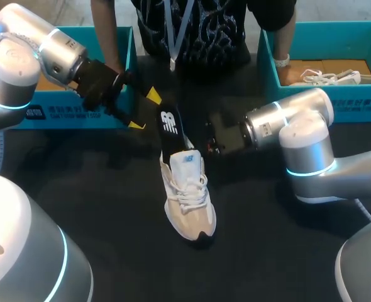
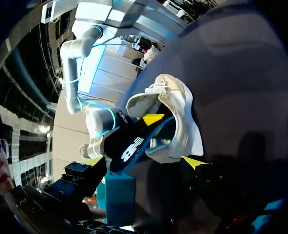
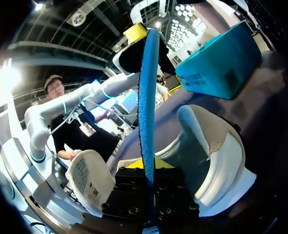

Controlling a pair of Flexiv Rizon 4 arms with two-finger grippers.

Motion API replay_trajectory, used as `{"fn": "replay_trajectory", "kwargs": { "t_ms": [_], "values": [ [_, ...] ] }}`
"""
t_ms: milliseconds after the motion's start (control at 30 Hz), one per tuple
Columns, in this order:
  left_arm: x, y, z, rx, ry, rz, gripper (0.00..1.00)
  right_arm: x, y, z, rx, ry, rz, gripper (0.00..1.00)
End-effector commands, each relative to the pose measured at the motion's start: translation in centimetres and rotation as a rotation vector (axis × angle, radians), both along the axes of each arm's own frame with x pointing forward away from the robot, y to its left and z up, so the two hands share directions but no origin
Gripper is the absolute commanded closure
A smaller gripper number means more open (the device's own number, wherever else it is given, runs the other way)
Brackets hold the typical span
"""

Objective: Take the shoe out of the shoebox, open the shoe tongue, remove and reinsert the insole, then place the shoe into the shoebox

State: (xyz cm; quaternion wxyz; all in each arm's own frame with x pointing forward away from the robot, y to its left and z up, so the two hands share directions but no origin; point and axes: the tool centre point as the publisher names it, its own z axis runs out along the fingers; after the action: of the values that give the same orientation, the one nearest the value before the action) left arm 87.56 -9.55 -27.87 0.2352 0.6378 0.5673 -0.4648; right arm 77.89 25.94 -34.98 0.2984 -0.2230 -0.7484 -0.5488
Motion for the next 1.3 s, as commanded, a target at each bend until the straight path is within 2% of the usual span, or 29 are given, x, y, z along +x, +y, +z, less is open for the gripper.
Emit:
{"fn": "replay_trajectory", "kwargs": {
  "t_ms": [33,133,533,567,633,667,700,967,1300],
  "values": [
    [0.1,0.0,-0.1,-0.001,0.001,-0.003,0.0,0.0,0.3,0.8,-0.016,-0.015,0.0,0.81],
    [0.1,0.0,-0.1,-0.002,0.001,-0.003,0.0,0.4,0.5,1.5,-0.021,-0.035,0.002,0.71],
    [-0.1,0.3,-0.2,-0.004,0.001,0.001,0.0,1.7,0.3,2.1,-0.03,-0.073,0.007,0.68],
    [-0.1,0.3,-0.2,-0.003,0.001,0.002,0.0,1.8,0.3,2.1,-0.029,-0.074,0.01,0.69],
    [-0.1,0.4,-0.1,-0.002,-0.001,0.003,0.0,2.1,0.4,2.1,-0.029,-0.072,0.019,0.77],
    [-0.1,0.4,-0.1,-0.002,-0.002,0.003,0.0,2.2,0.4,1.9,-0.03,-0.069,0.024,0.84],
    [-0.1,0.4,-0.1,-0.002,-0.002,0.003,0.0,2.3,0.3,1.8,-0.029,-0.063,0.029,1.0],
    [-0.3,0.7,0.0,0.0,-0.004,0.008,0.0,2.0,0.1,0.8,-0.021,0.004,0.076,1.0],
    [-0.4,0.6,-0.2,-0.004,-0.003,0.008,0.0,-0.3,0.2,0.3,-0.042,0.071,0.088,1.0]
  ]
}}
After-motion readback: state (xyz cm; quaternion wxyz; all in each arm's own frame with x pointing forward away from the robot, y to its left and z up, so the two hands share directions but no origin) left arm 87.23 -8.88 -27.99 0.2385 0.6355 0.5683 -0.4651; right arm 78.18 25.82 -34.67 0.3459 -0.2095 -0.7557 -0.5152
